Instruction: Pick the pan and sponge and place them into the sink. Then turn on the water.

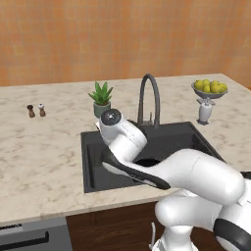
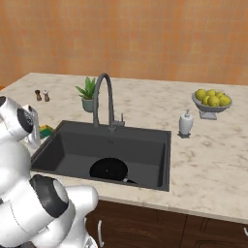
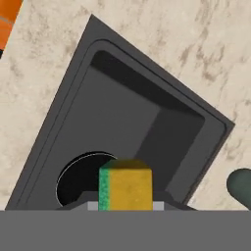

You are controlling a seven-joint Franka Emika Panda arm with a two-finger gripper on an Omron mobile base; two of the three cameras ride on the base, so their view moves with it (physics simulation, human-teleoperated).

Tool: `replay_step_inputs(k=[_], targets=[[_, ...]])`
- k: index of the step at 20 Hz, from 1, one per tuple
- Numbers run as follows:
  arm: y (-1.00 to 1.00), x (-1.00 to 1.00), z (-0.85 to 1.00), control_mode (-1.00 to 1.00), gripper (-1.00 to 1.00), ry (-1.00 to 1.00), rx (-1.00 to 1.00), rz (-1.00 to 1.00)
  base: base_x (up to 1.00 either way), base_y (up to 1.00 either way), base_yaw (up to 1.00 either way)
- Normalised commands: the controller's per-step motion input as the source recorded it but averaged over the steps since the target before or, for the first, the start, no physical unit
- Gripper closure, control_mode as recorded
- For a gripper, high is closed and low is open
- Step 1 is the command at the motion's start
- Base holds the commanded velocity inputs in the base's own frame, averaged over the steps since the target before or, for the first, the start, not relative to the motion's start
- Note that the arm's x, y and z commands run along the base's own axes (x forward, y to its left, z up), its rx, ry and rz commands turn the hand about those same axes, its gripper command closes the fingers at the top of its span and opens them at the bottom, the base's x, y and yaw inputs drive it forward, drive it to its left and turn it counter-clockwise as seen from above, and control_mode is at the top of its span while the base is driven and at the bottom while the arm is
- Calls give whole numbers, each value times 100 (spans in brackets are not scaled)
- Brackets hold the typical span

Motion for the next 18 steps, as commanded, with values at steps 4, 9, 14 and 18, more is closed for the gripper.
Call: replay_step_inputs(k=[4, 9, 14, 18], targets=[[-79, 14, 13, -100, 100, 7, 14, -8, 0, 0, 0], [-50, 52, -8, -100, 100, 5, -3, -20, 0, 0, 0], [-20, 72, -12, -100, 100, 13, -1, -18, 0, 0, 0], [0, 60, -25, -100, 100, 14, -1, -11, 0, 0, 0]])
